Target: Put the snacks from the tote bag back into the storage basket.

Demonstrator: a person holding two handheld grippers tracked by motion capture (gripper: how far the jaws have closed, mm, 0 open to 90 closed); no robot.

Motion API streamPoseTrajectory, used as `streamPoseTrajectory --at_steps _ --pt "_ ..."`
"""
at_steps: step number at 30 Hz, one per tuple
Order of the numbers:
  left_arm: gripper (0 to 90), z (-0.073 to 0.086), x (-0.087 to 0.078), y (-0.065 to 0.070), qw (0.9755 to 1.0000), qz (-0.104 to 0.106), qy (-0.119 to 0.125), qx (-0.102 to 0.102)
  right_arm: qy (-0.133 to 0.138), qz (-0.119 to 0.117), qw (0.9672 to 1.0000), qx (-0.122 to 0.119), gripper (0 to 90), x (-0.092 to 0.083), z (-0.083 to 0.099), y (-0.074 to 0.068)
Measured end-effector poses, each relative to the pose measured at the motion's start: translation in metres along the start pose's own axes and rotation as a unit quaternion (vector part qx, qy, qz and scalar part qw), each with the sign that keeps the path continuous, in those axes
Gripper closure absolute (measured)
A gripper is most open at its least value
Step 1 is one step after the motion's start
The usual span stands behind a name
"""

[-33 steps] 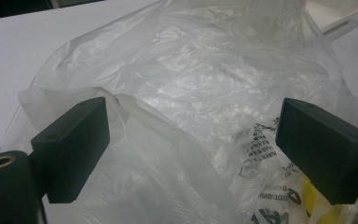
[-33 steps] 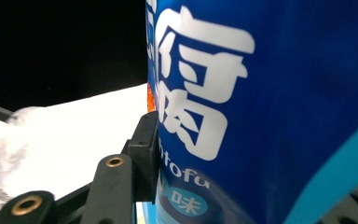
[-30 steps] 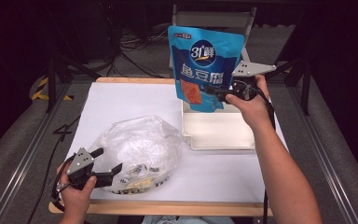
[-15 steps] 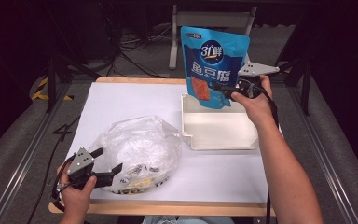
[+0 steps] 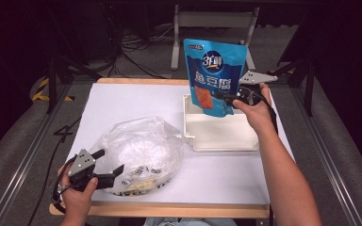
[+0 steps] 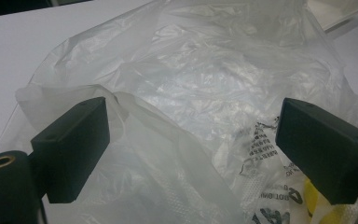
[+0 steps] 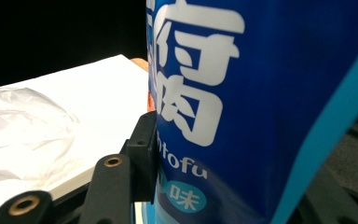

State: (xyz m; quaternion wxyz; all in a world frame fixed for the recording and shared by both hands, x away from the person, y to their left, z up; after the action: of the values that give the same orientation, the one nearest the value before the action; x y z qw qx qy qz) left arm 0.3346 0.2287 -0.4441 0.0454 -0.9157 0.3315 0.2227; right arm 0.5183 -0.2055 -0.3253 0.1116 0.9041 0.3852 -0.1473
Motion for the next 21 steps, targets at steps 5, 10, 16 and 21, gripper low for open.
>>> streamPoseTrajectory --at_steps 5,10,16,21 --pt "10.7 0.000 0.000 0.000 1.0000 -0.001 -0.001 -0.002 -0.009 0.000 1.0000 0.004 54.9 0.004 0.010 0.000" --pt "10.7 0.000 0.000 0.000 1.0000 -0.001 -0.002 -0.002 -0.013 -0.006 0.9999 0.009 54.9 0.009 0.024 -0.002" --pt "10.7 0.000 0.000 0.000 1.0000 -0.001 -0.003 -0.001 -0.019 -0.008 0.9997 0.011 54.9 0.014 0.035 -0.004" --pt "10.7 0.000 0.000 0.000 1.0000 -0.002 -0.003 -0.001 -0.025 -0.010 0.9996 0.012 54.8 0.019 0.043 -0.005"
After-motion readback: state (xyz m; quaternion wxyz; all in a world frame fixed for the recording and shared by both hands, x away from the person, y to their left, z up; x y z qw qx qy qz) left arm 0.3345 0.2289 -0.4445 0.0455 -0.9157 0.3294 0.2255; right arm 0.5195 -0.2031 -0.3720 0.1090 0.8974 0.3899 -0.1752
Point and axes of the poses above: each handheld gripper's, and its own axes: x roughly forward along the jaws, z roughly out of its underside, y roughly to its right, the point moved 4 cm from there along x, roughly forward along the jaws
